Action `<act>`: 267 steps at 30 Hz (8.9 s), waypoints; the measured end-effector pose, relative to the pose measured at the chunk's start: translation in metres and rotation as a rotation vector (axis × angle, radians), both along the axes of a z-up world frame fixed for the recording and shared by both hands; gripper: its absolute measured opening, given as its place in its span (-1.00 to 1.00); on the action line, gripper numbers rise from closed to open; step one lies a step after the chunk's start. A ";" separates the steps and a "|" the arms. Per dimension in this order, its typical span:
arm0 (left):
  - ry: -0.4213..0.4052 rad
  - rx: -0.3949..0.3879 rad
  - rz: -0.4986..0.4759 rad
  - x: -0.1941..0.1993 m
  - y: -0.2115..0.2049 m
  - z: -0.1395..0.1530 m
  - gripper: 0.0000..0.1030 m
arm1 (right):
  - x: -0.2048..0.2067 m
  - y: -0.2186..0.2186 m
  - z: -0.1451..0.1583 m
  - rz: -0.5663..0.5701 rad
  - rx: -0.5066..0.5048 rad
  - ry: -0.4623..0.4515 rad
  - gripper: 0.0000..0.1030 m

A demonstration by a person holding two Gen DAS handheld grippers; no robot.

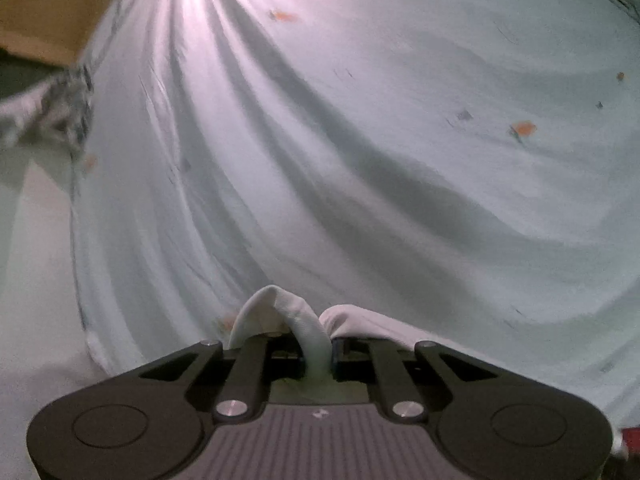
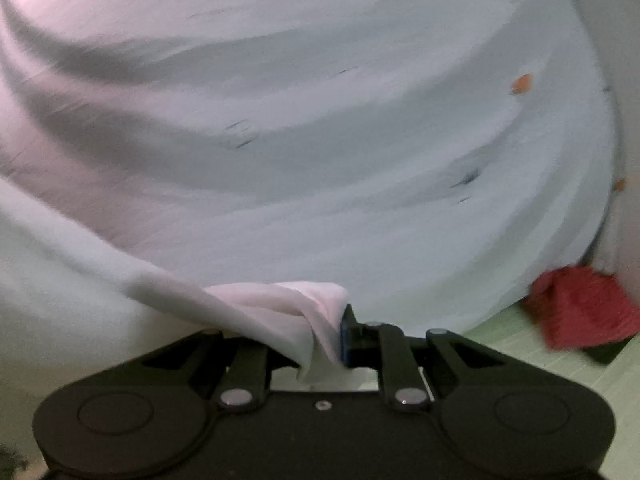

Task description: Fold clothes

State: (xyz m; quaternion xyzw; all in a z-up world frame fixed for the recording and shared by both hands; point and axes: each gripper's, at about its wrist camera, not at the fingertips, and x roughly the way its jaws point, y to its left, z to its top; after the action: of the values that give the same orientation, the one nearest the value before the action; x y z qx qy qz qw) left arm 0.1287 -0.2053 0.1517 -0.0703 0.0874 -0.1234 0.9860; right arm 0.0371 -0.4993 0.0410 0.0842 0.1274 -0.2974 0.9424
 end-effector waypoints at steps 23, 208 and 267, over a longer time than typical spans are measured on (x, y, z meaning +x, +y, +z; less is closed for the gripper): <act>0.627 0.185 -0.107 -0.105 -0.009 -0.166 0.47 | -0.128 -0.056 -0.126 -0.191 0.344 0.334 0.41; 1.010 -0.053 0.123 0.102 -0.022 -0.270 0.10 | -0.128 -0.244 -0.174 -0.337 0.261 0.511 -0.30; 0.825 -0.196 0.368 0.122 0.109 -0.232 -0.88 | 0.045 -0.289 -0.166 -0.188 0.521 0.208 -0.96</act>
State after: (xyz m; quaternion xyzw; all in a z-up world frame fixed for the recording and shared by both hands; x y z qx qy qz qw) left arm 0.2505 -0.0960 -0.0798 -0.2207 0.4465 0.0843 0.8630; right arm 0.0822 -0.7878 -0.1247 0.3038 0.2871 -0.3477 0.8393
